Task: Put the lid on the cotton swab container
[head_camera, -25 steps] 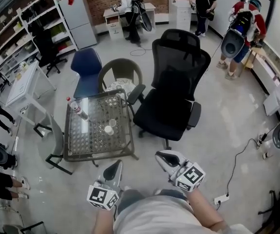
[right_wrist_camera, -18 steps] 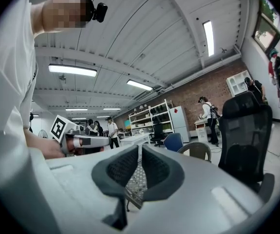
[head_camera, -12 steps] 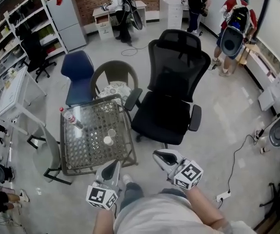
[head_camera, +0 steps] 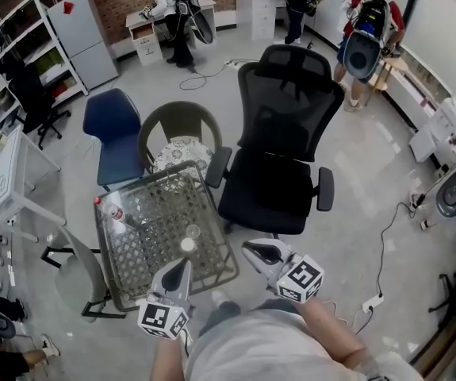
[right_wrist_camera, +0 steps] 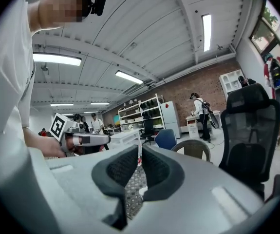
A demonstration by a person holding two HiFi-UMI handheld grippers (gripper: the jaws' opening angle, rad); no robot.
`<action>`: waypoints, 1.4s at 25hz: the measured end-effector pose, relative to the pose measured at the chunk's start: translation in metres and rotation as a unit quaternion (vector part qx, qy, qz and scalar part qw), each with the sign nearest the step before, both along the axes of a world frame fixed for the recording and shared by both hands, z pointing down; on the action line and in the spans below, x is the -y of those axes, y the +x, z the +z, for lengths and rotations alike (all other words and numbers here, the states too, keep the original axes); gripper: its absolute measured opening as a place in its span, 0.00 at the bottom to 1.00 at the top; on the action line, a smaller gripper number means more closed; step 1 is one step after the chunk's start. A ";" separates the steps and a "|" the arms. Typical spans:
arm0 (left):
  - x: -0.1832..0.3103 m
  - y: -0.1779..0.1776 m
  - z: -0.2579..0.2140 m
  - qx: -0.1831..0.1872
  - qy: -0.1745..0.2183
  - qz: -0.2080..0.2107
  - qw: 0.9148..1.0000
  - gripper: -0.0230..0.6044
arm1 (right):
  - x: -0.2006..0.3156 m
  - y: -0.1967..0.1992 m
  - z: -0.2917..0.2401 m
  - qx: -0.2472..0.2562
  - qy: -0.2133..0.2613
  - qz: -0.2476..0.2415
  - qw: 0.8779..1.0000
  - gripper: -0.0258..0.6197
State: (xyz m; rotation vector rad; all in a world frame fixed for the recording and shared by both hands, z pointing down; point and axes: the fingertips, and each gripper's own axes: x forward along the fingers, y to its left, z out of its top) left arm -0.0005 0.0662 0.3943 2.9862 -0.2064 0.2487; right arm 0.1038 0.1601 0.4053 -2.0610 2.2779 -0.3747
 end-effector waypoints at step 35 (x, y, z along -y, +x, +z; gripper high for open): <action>0.167 -0.051 0.096 0.073 -0.081 -0.084 0.991 0.05 | 0.191 -0.004 0.082 0.003 -0.114 -0.085 0.990 0.08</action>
